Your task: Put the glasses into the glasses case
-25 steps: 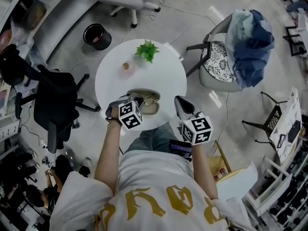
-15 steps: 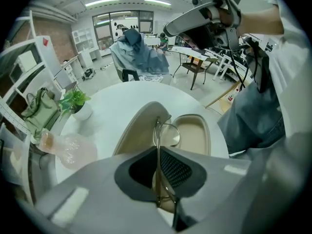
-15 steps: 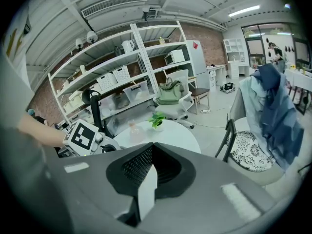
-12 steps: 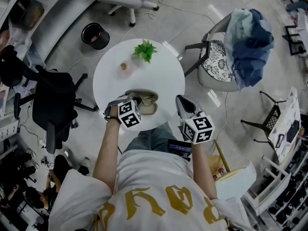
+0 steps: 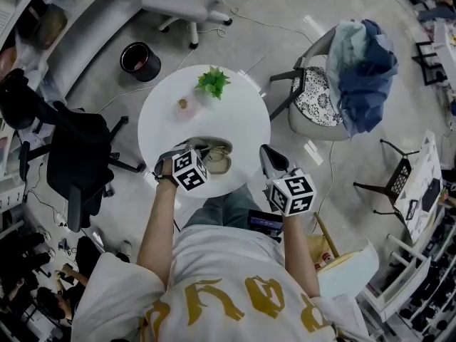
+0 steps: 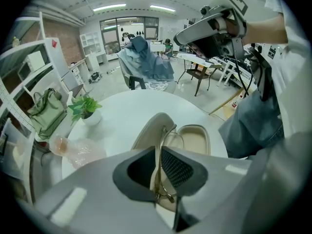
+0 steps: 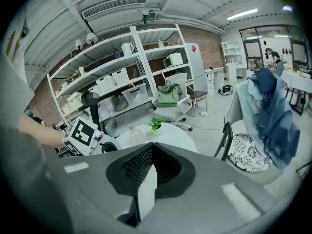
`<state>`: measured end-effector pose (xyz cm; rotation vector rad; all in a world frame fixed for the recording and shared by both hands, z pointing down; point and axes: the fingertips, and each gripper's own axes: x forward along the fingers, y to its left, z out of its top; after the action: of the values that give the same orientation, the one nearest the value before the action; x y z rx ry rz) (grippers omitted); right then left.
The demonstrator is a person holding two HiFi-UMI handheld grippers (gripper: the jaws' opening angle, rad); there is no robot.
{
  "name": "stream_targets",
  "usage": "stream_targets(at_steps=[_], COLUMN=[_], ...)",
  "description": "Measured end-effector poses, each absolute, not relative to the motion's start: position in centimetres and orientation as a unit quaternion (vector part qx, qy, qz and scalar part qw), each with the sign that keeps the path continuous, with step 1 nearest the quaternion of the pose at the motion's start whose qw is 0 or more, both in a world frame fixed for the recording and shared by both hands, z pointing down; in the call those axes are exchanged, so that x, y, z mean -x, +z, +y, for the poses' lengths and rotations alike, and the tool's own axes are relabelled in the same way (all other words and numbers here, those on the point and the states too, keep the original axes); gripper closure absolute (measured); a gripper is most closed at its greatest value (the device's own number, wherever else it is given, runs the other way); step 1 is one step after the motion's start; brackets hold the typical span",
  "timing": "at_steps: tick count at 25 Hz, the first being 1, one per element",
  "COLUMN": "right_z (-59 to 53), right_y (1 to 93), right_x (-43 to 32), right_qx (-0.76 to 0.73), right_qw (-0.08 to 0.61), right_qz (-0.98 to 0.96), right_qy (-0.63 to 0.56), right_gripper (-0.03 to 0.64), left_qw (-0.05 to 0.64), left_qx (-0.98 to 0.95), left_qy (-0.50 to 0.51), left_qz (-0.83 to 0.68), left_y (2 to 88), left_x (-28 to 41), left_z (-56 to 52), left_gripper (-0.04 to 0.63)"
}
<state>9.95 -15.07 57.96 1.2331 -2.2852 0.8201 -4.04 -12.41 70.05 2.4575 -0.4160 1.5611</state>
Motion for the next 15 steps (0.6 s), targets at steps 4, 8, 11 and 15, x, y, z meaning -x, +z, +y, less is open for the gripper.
stream_targets(at_steps=[4,8,11,15], right_z=[-14.8,-14.5,-14.3,-14.2], right_y=[57.0,55.7,54.4,52.9], right_x=[-9.7,-9.8,-10.4,-10.7], right_qx=[-0.445,-0.452,-0.469,-0.476], right_qw=[0.204,0.185,0.147,0.123], right_qz=[-0.825,-0.827,-0.820,-0.823], right_qy=[0.283,0.279,0.294,0.286], right_gripper=[0.591,0.591,0.591,0.591], left_qw=[0.091,0.113,0.131,0.136], left_qx=[-0.836,-0.834,-0.837,-0.853], left_qy=[0.518,0.501,0.473,0.425], left_qz=[-0.155,-0.204,-0.243,-0.270], left_y=[69.0,67.4,65.5,62.2], left_x=[4.2,4.8,5.1,4.8], left_z=[-12.6,-13.6,-14.3,-14.7], left_gripper=[0.555,0.560,0.588,0.594])
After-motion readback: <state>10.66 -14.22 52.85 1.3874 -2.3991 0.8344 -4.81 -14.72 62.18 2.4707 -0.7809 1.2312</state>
